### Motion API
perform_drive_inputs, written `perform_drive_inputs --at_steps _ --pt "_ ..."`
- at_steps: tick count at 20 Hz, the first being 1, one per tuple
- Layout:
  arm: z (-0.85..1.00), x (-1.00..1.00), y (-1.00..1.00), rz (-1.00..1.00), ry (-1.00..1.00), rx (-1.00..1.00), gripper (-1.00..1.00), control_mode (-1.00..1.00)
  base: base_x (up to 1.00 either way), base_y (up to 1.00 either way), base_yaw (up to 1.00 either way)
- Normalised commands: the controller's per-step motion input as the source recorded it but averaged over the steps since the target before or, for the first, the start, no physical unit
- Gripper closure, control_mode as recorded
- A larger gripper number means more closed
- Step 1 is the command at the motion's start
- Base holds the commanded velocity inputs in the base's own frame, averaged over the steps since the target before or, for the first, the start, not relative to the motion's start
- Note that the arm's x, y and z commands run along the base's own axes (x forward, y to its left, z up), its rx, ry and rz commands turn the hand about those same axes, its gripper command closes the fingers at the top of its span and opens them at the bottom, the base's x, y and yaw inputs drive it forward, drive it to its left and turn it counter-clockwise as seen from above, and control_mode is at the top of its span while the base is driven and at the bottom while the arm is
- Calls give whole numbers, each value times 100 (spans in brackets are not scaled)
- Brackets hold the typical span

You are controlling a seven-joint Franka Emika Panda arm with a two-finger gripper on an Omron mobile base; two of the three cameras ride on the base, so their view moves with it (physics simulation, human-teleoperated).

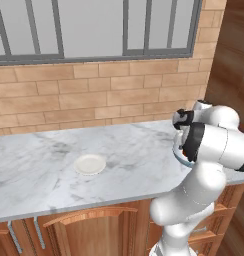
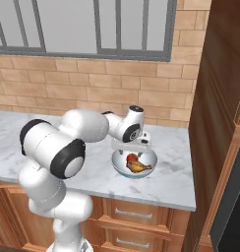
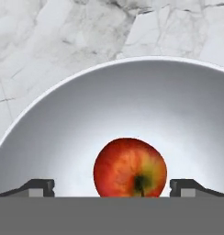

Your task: Remove the apple from the bowl and place it on the small plate. Then place the bowl with only the chicken drumstick in the microwave, close the door, and press the start button to microwave the chicken drumstick.

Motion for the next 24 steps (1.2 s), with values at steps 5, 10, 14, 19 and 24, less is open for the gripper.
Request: perform_drive_inputs --at_steps 5,10,14,19,24 --pt "-31 15 -1 0 0 0 -100 -100 0 0 0" --pt "-32 0 -1 0 0 0 -100 -100 0 0 0" --pt "-30 -10 0 0 0 0 100 -100 0 0 0" --pt "2 -16 0 0 -9 0 100 -100 0 0 0" --pt "62 -18 4 1 -25 -3 100 -100 0 0 0"
